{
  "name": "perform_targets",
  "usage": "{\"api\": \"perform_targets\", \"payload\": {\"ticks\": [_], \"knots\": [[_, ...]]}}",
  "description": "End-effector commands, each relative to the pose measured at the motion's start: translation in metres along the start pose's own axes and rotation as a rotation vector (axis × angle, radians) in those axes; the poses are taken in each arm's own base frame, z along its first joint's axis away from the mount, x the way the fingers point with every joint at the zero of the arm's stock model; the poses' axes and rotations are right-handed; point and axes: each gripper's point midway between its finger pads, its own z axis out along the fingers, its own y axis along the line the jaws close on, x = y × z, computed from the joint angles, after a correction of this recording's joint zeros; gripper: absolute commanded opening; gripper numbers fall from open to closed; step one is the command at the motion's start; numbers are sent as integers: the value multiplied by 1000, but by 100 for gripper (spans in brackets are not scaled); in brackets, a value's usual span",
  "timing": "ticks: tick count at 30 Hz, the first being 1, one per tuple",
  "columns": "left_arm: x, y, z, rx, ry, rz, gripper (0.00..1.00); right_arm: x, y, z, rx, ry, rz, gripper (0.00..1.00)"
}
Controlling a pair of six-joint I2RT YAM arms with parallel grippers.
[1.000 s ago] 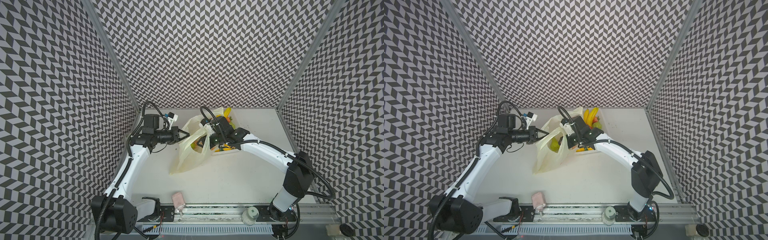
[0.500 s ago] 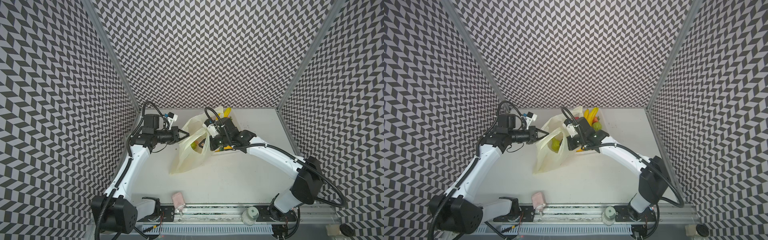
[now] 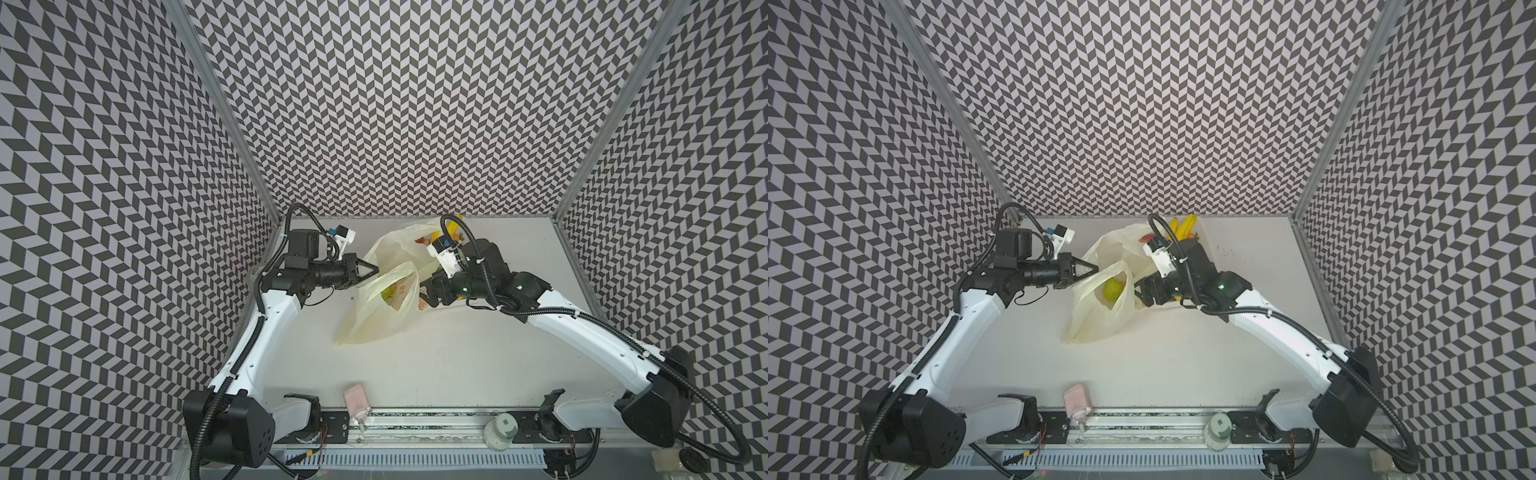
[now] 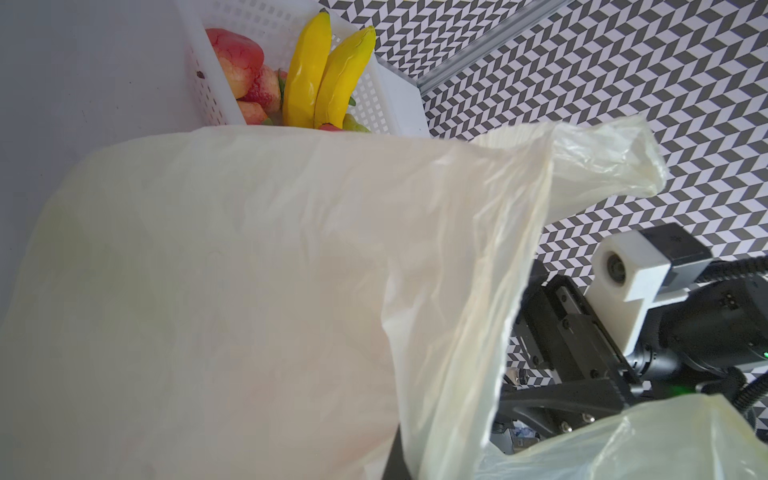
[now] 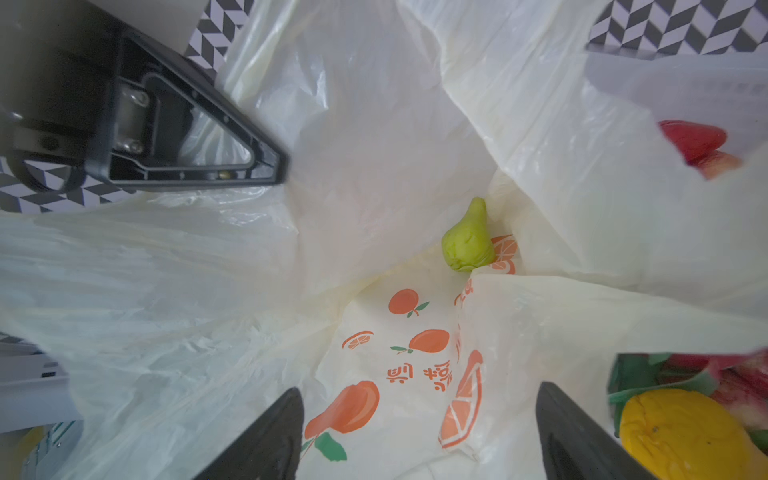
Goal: Place the fake fruits into the plastic bag and tie a complex knot
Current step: 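Move the right gripper back over the fruit basket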
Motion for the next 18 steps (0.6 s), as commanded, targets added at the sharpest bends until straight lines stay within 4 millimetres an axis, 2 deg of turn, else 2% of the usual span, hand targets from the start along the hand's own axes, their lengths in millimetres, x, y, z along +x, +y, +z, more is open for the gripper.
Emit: {"api": "perform_targets", "payload": {"ticks": [1,5,10,14,18], "knots": [[-4,-4,-4,7,-26,32,0,-17,-7,-22,10,-79,10,86],[-6,-2,-8,-1,-40,32,0,-11,-26,-41,24,-62,39,86],[-7,-1,-9,5,-47,26,0,-11,-66,-62,109,-80,91,89],[-9,-2,-12,10,-57,28,0,-4,-94,-63,186,-56,120,91],[-10,-3,-15,15,-64,31,0,10,-123,-55,272,2,156,91]]}}
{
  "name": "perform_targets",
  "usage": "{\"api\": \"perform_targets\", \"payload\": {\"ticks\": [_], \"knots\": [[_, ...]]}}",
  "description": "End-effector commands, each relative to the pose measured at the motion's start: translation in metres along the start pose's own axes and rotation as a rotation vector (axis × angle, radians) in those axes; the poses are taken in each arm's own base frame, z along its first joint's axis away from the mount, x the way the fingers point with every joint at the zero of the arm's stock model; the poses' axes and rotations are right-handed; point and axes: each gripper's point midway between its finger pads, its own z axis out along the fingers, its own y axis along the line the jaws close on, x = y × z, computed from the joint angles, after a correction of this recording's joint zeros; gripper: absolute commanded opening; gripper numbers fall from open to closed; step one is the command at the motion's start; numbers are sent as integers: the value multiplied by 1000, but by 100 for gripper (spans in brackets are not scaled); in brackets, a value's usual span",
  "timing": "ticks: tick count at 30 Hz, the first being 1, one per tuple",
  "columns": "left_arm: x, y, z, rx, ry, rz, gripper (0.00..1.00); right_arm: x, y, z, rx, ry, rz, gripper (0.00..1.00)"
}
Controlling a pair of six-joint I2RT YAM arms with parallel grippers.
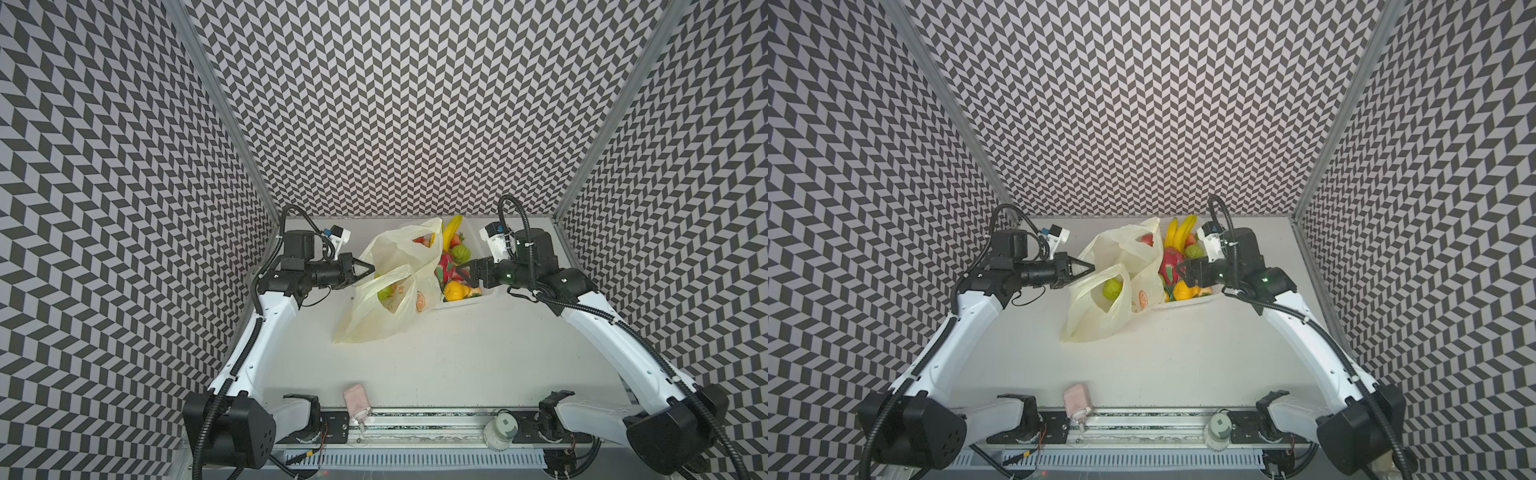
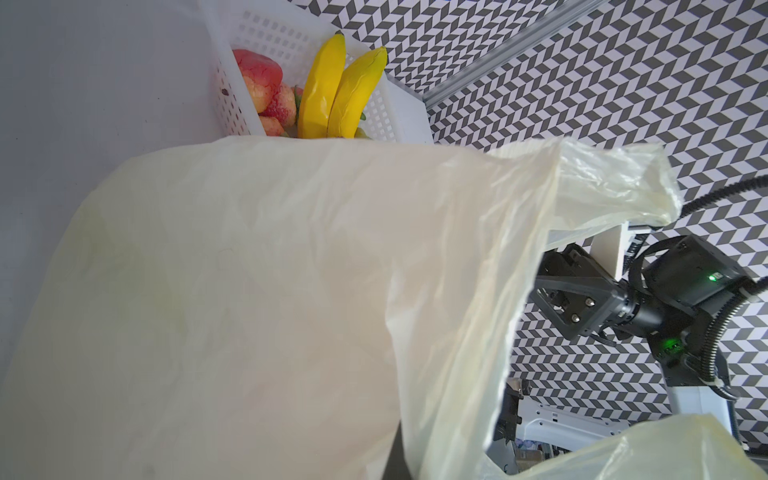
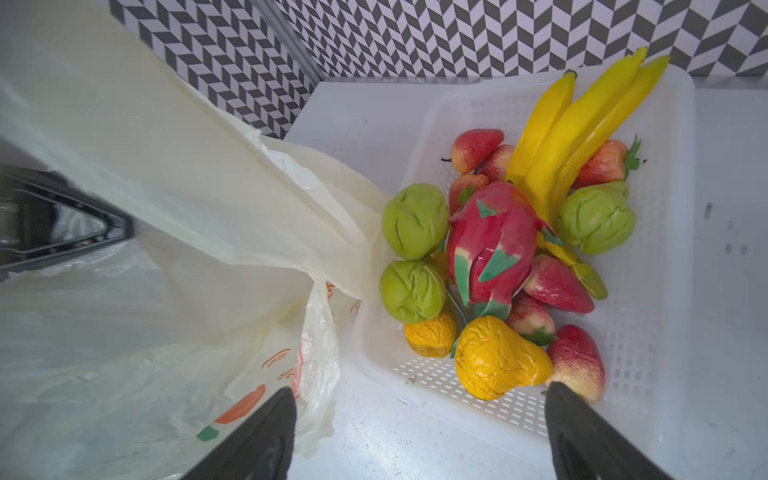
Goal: Place the fake fruits into the plastic bag and tie a complex knot
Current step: 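Move the right gripper back over the fruit basket, then lower the right gripper and grasp the yellow mango in the basket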
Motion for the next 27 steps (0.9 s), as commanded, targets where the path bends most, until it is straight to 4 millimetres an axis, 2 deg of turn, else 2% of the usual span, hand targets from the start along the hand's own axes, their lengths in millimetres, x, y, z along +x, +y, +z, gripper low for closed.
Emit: {"api": "perform_targets", "payload": {"ticks": [1,13,21,27], "knots": [[-4,-9,-6,24,-25,32,0,13,-23,13,83,56,0,91],[-3,-9,-7,32,-24,35,0,63,-61,61,234,332,-16,89],[-2,-9,-8,34,-22,37,0,72,-57,95,275,391,-79,88],[-2,-8,-9,33,-21,38,0,80,-65,111,315,453,-168,90]]}}
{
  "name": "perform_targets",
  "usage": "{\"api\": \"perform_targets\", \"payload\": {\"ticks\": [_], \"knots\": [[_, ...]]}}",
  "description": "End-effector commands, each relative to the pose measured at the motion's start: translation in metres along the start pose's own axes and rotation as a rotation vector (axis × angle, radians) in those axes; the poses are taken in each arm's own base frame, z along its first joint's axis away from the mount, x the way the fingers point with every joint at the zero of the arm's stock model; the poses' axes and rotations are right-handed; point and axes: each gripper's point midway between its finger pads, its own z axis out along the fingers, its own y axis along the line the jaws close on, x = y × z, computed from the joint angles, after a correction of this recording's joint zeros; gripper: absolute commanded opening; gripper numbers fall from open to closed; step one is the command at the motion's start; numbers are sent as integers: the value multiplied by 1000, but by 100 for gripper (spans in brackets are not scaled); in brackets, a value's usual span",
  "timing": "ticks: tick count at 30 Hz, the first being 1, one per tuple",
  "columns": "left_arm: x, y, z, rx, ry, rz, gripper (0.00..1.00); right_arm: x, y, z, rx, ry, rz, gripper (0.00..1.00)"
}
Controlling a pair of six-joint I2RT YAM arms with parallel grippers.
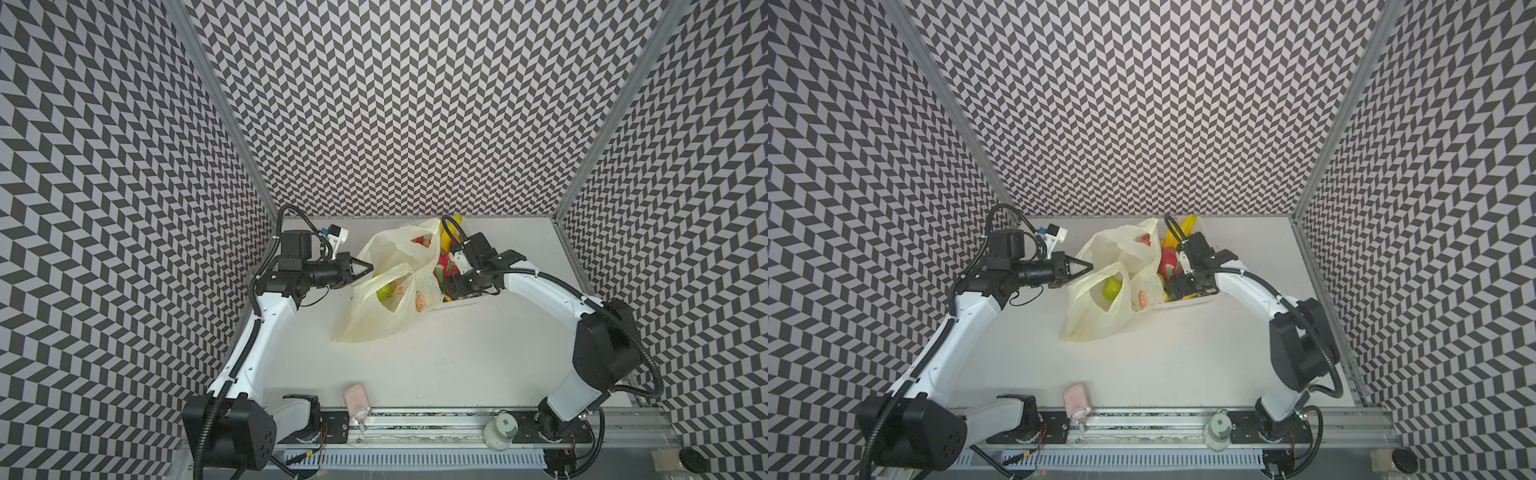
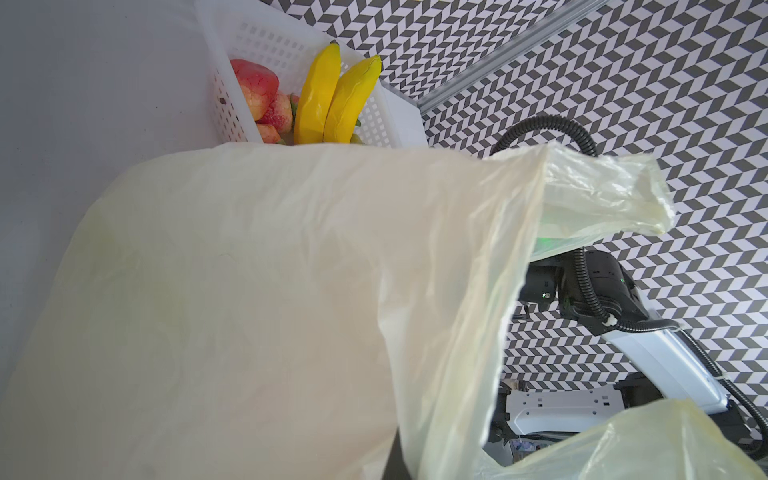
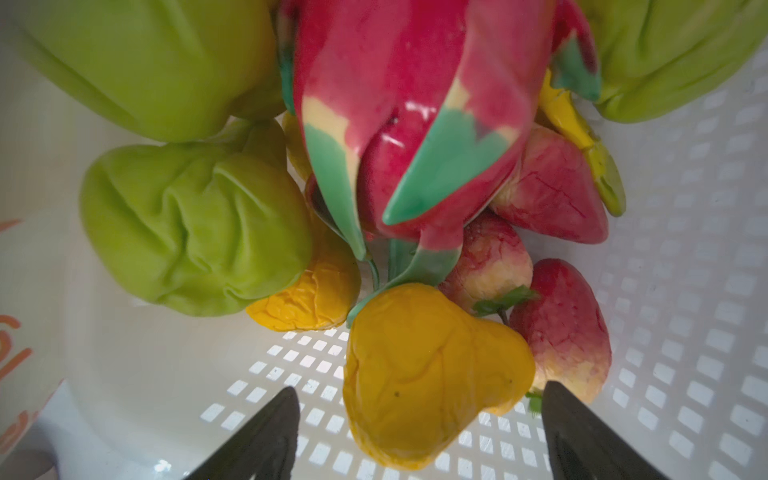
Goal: Place the fake fruits into the plastic bag and tie a complex knot
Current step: 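Lower the right gripper and grasp the yellow mango in the basket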
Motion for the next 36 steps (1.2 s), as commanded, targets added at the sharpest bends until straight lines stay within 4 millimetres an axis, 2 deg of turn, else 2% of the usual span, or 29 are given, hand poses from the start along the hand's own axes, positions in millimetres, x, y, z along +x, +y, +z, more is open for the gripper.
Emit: {"api": "perform_targets", "payload": {"ticks": [1,12,16,18,21,26,30,36], "knots": [[0,-6,-6,19,-13,32,0,-2,-7,7,72,19,-73,90],[0,-6,-6,17,-14,30,0,19,-11,42,79,107,-128,92],[0,-5,-6,14,-13,28,0,16,-7,44,45,99,-125,87],[1,-6,-6,14,-13,29,0,17,-5,43,22,113,-114,82],[0,-5,-7,11,-17,30,0,14,-4,35,-14,108,-88,66],[0,-5,-6,10,-16,28,0,-3,-8,10,-58,26,-44,47],[-1,-5,-6,9,-17,27,0,-20,-12,-10,-114,-56,1,44],[0,-1,-4,11,-18,13,0,-31,-21,-27,-166,-132,65,43]]}}
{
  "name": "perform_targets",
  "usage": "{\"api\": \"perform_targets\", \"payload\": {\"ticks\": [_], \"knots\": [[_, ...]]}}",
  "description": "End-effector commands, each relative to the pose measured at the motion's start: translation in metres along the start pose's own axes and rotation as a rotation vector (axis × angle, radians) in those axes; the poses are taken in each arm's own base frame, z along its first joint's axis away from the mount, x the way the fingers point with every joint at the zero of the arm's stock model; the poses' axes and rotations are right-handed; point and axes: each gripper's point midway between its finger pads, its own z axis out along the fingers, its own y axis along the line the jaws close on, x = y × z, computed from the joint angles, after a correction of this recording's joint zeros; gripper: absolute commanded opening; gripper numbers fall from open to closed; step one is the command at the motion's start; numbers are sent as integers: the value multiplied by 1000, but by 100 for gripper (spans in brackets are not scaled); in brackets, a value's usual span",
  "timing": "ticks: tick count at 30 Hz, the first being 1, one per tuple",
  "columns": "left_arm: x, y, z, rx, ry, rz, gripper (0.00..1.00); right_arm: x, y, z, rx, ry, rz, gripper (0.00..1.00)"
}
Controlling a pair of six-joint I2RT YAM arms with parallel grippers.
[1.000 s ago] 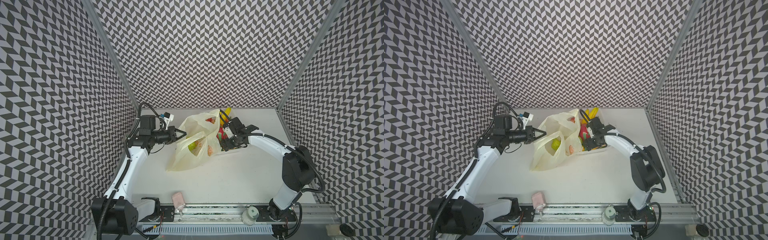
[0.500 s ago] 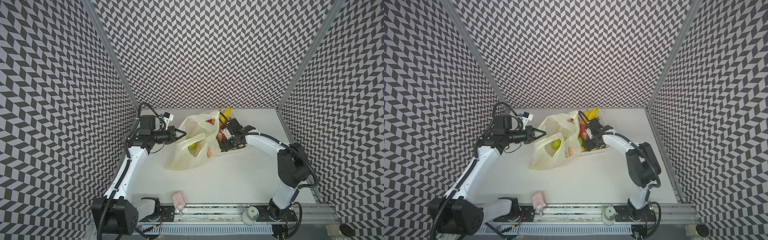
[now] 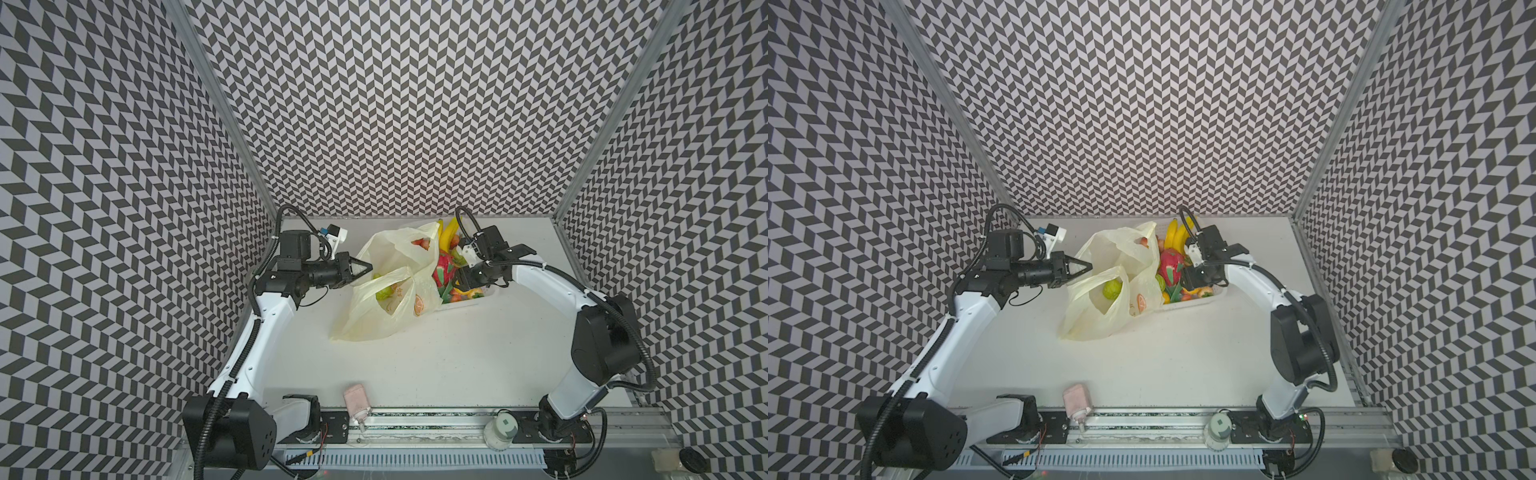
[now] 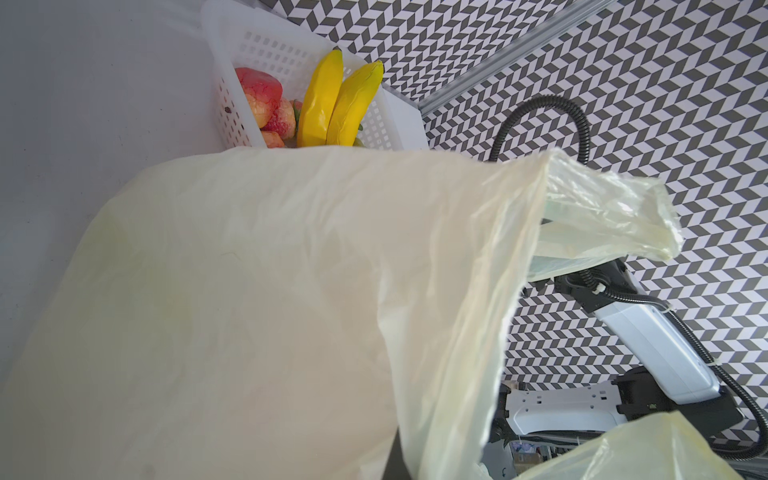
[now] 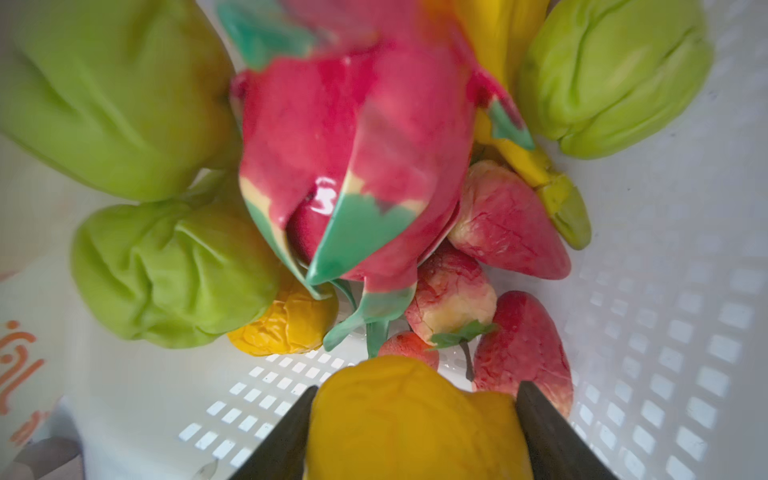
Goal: Place the fake fruits into the plastic bag and tie a complex knot
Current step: 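Lower the right gripper and grasp the yellow mango in the basket, then lift the yellow mango and carry it into the bag with the right gripper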
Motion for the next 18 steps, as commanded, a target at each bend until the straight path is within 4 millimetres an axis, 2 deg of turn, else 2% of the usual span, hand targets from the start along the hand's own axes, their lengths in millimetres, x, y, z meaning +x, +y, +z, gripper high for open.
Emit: {"api": "perform_targets", "payload": {"ticks": [1,9,18], "knots": [[1,-2,-3,15,-15,15,0,-17,6,-19,-77,-97,27,43],[-1,0,0,20,-9,7,0,-29,2,-52,-226,-260,130,43],[-1,1,6,34,6,-3,0,-33,13,-69,-325,-314,159,42]]}}
